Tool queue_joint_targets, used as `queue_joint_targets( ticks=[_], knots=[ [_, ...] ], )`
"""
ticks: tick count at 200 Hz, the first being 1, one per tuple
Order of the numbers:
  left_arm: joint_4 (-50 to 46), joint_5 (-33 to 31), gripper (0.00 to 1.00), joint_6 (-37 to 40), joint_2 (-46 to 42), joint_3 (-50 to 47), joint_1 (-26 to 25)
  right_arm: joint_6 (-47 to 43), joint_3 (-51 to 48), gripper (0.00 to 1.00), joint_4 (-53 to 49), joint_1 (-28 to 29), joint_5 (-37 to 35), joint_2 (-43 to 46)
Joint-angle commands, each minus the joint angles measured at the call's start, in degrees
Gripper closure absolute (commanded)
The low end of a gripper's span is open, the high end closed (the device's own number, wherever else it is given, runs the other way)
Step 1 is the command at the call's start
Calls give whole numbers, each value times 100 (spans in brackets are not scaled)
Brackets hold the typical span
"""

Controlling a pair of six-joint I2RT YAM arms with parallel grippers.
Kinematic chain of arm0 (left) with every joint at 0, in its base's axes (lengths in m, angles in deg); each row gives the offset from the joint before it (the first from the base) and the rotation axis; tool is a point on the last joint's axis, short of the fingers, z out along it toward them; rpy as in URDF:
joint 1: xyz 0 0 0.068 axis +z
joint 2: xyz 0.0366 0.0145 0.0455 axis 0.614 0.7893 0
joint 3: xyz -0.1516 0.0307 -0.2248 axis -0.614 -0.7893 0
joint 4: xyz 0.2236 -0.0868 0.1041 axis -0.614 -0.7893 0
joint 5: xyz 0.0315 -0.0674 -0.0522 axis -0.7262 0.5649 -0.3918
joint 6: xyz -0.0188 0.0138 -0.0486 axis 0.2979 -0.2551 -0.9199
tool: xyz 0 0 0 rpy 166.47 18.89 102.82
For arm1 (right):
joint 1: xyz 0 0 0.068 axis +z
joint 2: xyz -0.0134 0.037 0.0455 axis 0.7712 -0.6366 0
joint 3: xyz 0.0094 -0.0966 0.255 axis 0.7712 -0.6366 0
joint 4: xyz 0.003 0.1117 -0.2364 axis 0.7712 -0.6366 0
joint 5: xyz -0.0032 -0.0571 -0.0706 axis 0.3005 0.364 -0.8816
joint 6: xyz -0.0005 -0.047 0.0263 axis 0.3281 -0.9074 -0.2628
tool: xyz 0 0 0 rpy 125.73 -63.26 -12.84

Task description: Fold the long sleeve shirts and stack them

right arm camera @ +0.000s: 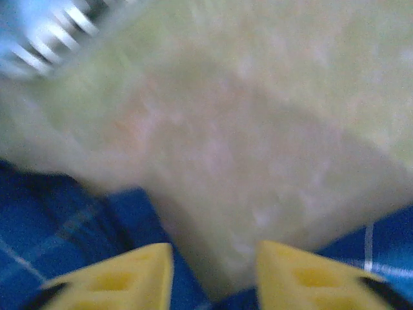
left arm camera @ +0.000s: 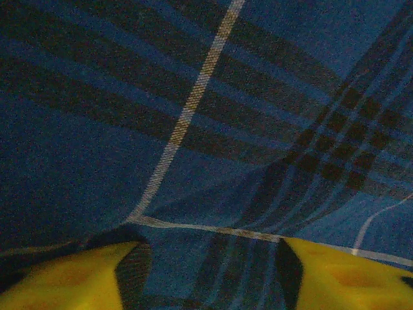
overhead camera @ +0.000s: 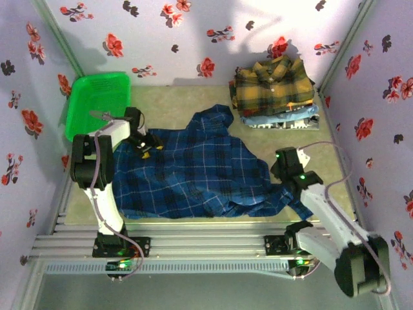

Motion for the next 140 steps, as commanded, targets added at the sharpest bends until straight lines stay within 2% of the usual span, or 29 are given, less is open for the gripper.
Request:
queue_joint_targets(
  ticks=[1, 17, 29, 46, 77, 101, 140],
  knots=[
    [-218, -538, 31, -4, 142, -301, 159, 264, 293, 43, -233, 78, 402, -363],
    [-236, -510, 22, -56, -144, -302, 163, -195, 634, 35, 366, 190, 581, -203],
    [-240, -429, 18, -135, -371, -287, 154, -554, 1275, 31, 362, 157, 808, -541],
    [-229, -261, 15, -197, -652, -209, 61, -1055, 2602, 30, -188, 245, 1434, -1641],
    [-311, -159, 15, -131, -927, -85, -113, -1527, 4940, 29, -847, 890, 1863, -3817],
    [-281, -121, 15, -85, -989, -257, -123, -1561, 6652, 30, -1382, 1140, 1867, -5413],
    [-151, -61, 16, 39, -1035, -592, -209, -1297, 8224, 31, -1519, 1231, 1571, -7142]
  ],
)
